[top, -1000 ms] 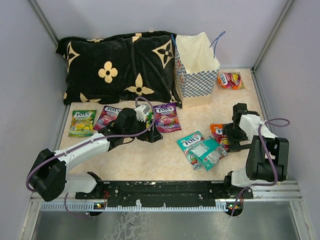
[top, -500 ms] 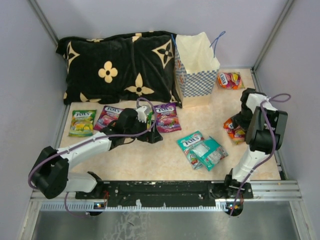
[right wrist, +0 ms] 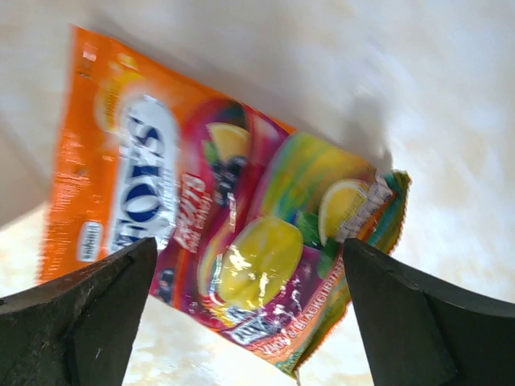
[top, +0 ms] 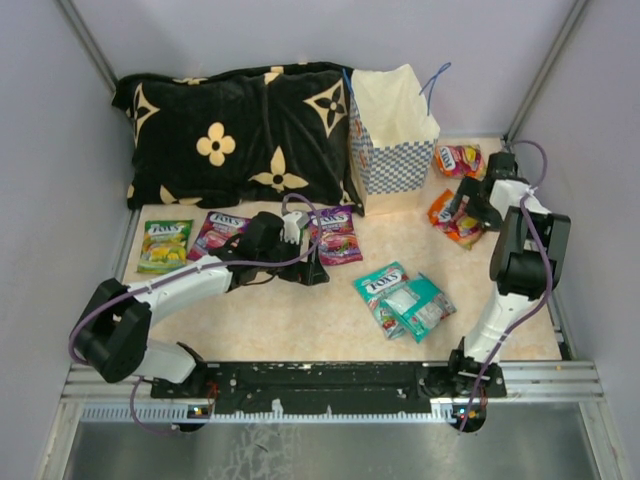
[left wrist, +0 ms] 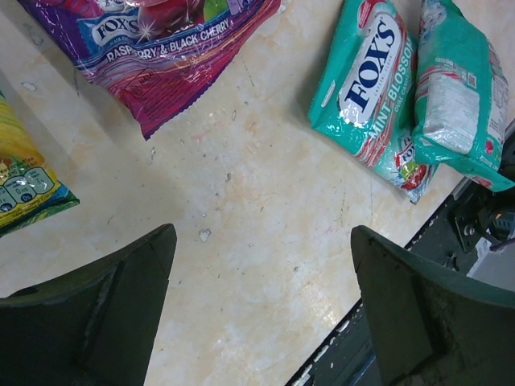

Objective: Take the snacks out of the paper bag
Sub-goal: Move the snack to the center of the board.

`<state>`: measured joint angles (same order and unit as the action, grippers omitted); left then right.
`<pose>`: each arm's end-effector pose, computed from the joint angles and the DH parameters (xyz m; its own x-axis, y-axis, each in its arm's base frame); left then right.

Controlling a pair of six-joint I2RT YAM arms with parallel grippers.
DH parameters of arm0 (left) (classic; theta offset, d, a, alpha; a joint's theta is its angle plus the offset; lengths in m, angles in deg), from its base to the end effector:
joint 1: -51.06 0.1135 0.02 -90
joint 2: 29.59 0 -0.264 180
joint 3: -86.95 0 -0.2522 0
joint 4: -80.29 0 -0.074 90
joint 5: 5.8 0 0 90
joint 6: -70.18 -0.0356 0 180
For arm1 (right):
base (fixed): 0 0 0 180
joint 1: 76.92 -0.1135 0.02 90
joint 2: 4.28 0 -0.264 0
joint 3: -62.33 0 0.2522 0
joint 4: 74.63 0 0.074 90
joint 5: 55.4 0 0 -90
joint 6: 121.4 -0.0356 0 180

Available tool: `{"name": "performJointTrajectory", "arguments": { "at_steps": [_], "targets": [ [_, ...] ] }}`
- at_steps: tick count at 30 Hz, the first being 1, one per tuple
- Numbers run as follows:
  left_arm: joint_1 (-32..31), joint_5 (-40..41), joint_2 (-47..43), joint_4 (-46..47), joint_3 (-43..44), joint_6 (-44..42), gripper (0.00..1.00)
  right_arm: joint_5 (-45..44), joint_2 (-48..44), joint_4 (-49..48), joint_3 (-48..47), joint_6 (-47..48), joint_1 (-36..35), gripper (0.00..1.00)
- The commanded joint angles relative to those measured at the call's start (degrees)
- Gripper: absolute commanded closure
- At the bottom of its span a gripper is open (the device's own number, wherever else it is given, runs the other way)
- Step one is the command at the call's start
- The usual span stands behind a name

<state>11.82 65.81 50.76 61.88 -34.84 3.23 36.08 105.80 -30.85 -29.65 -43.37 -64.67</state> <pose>0.2185 -0.1929 0.2086 -0.7710 0.1500 -0.6189 0.5260 0.6978 -0.4862 0.3931 -0.0844 0.1864 -0.8016 0.3862 -0.4563 0.3746 0.9194 0.1200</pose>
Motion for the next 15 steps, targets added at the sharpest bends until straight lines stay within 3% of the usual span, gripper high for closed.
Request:
{"name": "performJointTrajectory", "arguments": {
  "at_steps": [1,6,13,15],
  "targets": [
    [-0.2,-0.61,0.53,-1.15,2.02,-1.33,0.05,12.35,2.31,2.85,-12.31,15.06,-6.37,0.01],
    [-0.22,-1.03,1.38,-1.46,2.93,-1.33,0.05,5.76,-7.06,-0.49,-12.15,9.23,-7.32,0.01],
    [-0.22,-2.35,3.23,-1.03,3.64,-2.28,0.05,-14.43,-18.19,-4.09,0.49,-7.39,-11.08,0.01],
    [-0.22,-2.73,3.17,-1.01,3.48,-2.31,0.05,-15.34,-19.75,-7.9,5.93,-10.02,-11.32,0.06]
  ]
}}
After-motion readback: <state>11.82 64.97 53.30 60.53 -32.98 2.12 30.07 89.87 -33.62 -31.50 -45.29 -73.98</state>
